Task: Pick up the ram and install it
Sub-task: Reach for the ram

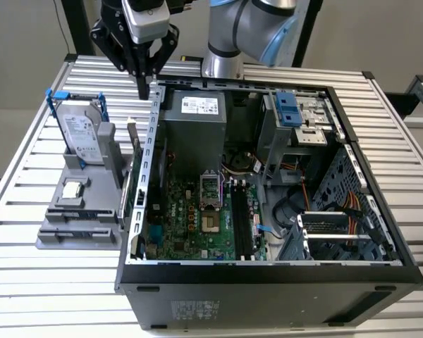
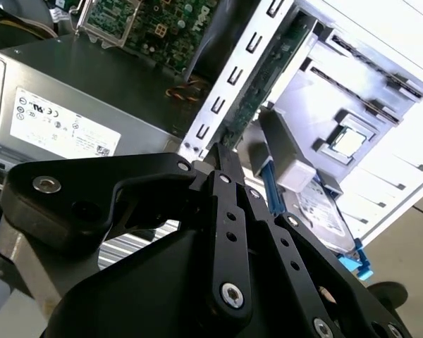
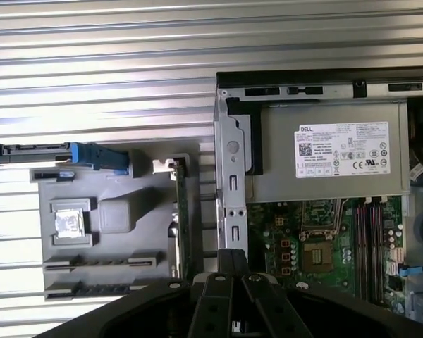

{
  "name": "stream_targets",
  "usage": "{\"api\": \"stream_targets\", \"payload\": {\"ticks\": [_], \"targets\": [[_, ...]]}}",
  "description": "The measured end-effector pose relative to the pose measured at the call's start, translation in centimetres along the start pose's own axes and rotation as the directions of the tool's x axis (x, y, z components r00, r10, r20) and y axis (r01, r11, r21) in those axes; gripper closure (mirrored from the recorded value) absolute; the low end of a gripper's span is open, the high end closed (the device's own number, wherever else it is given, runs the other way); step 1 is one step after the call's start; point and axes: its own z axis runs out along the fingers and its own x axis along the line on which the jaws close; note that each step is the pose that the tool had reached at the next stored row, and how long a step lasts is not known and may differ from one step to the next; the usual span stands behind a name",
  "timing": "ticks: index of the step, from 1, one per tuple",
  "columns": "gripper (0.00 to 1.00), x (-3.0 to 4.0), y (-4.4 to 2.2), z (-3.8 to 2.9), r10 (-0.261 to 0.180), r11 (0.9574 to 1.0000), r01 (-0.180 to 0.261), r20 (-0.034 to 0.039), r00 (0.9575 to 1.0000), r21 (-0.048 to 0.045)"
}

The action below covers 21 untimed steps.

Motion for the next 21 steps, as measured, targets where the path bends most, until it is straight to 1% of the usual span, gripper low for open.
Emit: {"api": "stream_targets", "payload": {"ticks": [7,10,14,21], "targets": [[1.00,0.90,-0.06,-0.02,0.000,1.0000,0.000,-0.0003,1.0000,0.0000],[1.00,1.20,-0.08,-0.03,0.000,1.0000,0.000,-0.0035,1.0000,0.0003],[1.00,1.70,-0.12,-0.04,-0.002,1.0000,0.002,-0.0041,1.0000,0.0003],[1.00,2.37,-0.16,-0.05,-0.036,0.9994,0.036,-0.0057,0.9993,-0.0004]]}}
